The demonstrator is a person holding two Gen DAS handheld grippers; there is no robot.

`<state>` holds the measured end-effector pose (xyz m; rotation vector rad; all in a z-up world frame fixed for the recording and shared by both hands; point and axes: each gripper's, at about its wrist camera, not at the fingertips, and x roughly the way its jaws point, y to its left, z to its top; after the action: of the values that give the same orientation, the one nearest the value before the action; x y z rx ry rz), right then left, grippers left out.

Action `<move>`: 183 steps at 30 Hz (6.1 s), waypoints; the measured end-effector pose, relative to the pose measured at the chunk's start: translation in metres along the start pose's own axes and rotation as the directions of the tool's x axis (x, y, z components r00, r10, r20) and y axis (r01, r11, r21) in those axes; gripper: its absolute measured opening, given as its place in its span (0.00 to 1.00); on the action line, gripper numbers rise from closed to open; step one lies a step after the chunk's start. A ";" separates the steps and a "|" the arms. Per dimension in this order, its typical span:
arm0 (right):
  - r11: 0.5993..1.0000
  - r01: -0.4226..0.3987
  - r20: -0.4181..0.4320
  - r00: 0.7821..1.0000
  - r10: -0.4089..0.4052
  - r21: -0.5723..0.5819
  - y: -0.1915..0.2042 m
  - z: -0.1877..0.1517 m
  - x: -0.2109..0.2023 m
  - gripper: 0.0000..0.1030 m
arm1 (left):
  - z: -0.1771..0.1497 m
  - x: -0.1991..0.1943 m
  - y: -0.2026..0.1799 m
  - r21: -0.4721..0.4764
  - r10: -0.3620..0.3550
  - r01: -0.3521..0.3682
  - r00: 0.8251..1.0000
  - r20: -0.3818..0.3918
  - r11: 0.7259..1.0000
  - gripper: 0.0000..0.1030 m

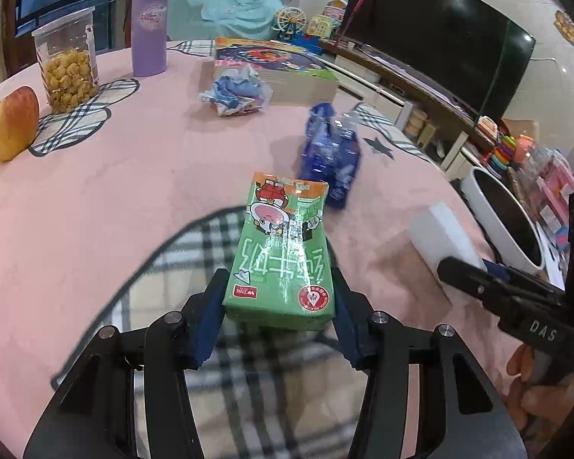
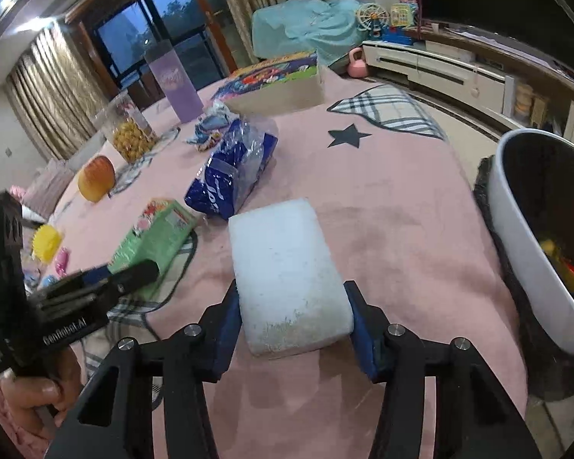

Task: Collect trash
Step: 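Carry the milk carton and foam block over the bin, then open both tools to drop the milk carton and foam block into the bin, then withdraw both open tools from the bin and reach toward the table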

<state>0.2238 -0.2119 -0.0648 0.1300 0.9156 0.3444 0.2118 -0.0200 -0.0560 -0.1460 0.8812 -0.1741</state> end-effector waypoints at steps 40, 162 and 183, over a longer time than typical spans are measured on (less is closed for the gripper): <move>0.956 0.047 0.214 0.970 -0.113 0.290 -0.115 -0.028 -0.128 0.50 | 0.006 -0.015 -0.179 0.299 -0.162 0.157 0.987 -0.008 0.941 0.49; 0.965 -0.064 0.144 0.989 0.027 0.256 -0.047 -0.004 -0.066 0.87 | -0.010 -0.022 -0.022 -0.053 0.000 0.001 1.000 0.027 0.999 0.70; 0.977 -0.105 0.072 0.993 0.093 0.184 0.015 0.016 0.001 0.87 | -0.003 -0.017 0.049 -0.143 0.086 -0.083 0.996 0.017 0.986 0.70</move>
<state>0.2337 -0.1964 -0.0522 0.3593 0.8794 0.3444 0.2035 0.0315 -0.0548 -0.2431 0.8753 -0.0301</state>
